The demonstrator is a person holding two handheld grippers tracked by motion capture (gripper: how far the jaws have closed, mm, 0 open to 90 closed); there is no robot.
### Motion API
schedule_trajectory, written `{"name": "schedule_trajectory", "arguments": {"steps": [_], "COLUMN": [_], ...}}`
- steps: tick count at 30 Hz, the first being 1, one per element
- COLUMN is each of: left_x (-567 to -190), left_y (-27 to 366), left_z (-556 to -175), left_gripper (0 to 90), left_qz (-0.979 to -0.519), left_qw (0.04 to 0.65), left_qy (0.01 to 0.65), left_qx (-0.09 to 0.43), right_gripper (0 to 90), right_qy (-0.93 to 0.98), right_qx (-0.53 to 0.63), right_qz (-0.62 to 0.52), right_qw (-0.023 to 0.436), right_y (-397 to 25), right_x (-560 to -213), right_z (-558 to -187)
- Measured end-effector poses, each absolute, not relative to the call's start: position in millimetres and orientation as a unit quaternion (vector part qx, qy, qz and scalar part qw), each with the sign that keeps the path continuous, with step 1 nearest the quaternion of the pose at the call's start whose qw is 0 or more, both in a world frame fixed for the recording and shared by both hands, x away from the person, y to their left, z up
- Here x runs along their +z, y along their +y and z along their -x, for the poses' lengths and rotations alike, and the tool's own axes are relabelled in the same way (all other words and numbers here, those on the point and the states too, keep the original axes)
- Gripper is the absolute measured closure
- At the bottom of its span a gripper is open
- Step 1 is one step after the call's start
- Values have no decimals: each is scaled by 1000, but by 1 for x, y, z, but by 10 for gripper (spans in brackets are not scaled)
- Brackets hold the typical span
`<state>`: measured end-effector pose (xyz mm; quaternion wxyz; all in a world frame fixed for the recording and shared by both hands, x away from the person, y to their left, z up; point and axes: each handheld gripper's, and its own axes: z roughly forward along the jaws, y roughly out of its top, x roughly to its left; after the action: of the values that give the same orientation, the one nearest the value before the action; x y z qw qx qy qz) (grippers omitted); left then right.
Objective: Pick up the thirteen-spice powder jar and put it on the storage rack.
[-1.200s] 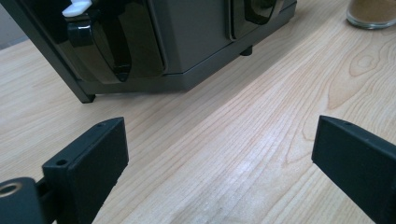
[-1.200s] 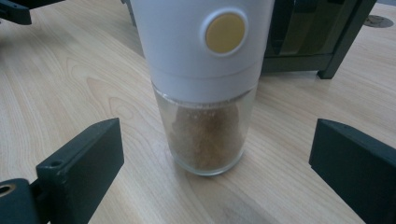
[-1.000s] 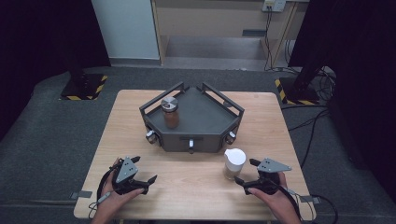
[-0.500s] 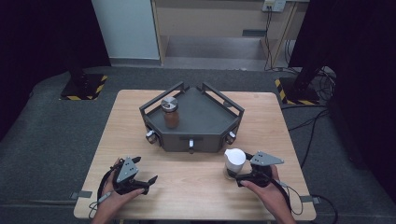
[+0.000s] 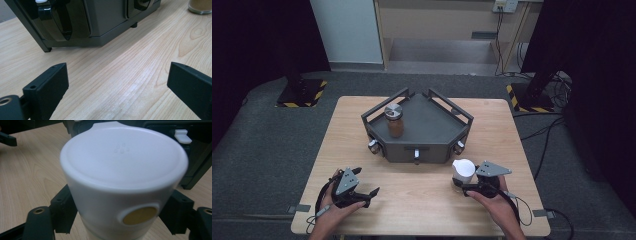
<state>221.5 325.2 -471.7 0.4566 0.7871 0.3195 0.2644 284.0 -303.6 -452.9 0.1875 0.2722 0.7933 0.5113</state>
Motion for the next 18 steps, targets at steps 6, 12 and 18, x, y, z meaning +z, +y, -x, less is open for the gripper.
{"name": "schedule_trajectory", "arguments": {"steps": [6, 12, 18], "left_x": [-471, -471, -471], "left_y": [325, 326, 325], "left_z": [-221, -221, -221], "left_gripper": [31, 30, 28], "left_qz": [-788, -787, -788], "left_qw": [456, 456, 455], "left_qy": [318, 320, 320], "left_qx": [265, 264, 265], "right_gripper": [309, 312, 313], "right_qy": [793, 794, 789], "right_qx": [512, 507, 507], "right_qz": [-269, -273, -281], "right_qw": [193, 196, 202], "right_y": [-303, -300, -298], "right_x": [-455, -452, -450], "right_z": [-282, -280, -277]}}
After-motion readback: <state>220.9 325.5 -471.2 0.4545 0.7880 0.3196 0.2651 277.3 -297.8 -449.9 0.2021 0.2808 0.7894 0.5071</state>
